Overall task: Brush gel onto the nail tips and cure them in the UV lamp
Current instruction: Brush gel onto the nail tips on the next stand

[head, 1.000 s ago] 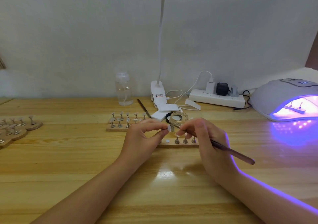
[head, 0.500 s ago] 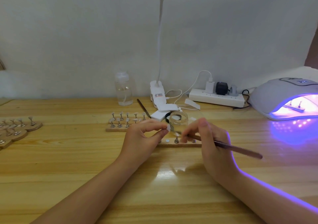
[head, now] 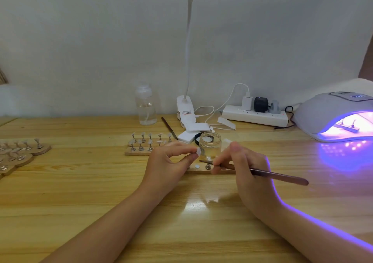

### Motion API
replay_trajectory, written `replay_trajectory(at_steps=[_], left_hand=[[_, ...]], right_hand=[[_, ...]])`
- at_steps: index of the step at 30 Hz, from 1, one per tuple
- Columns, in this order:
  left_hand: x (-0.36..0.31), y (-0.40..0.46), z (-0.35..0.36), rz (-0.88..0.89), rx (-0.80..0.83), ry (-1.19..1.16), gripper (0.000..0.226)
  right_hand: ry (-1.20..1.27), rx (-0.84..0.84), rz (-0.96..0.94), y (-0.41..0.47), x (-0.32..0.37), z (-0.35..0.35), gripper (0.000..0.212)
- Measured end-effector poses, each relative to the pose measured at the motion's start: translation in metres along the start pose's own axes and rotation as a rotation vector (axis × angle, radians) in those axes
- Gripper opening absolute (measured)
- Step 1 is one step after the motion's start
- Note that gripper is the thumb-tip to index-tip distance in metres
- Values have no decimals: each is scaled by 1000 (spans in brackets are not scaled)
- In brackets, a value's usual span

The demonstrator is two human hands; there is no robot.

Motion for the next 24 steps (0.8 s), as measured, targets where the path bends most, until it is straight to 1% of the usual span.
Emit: replay_trajectory(at_steps=[2,4,7,8,11,13,15,17,19,21,24], left_hand=[[0,1,0,0,1,11,25],[2,1,0,-2,9,17,23],[2,0,1,-31,7,-19,20],[2,0,1,-34,1,-24,20],[2,0,1,-20,0,-18,23],[3,0,1,-14,5,-16,23],[3,0,1,-14,3,-12,23],[2,0,1,-12,-4,-13,23],[2,0,1,-4,2,-13,22],[3,0,1,1,7,-12,20],[3,0,1,-8,4,-22,21]], right_hand=[[-91,-1,-53,1,-1,0,38],[-129,40,-30,2,-2,1,37],[3,39,47,0,-1,1,43],[19,23,31,-1,-1,1,43],[-112,14,-49,1,0,-1,37],[-144,38,-25,2,-1,0,34],[-47,40,40,0,-1,0,34],[32,5,30,0,0,-1,37],[-33,13,-24,0,1,0,37],[-85,46,-17,1,1,0,36],[9,34,32,0,0,-1,39]])
Point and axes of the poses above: each hand's wrist, its own y-axis towards the middle knuckle, its own z-axis out of the palm, x = y × z, the point moved 1 cm from there along y, towards the middle knuckle, and after that the axes turned 1 degree about -y, right-handed, at the moved point
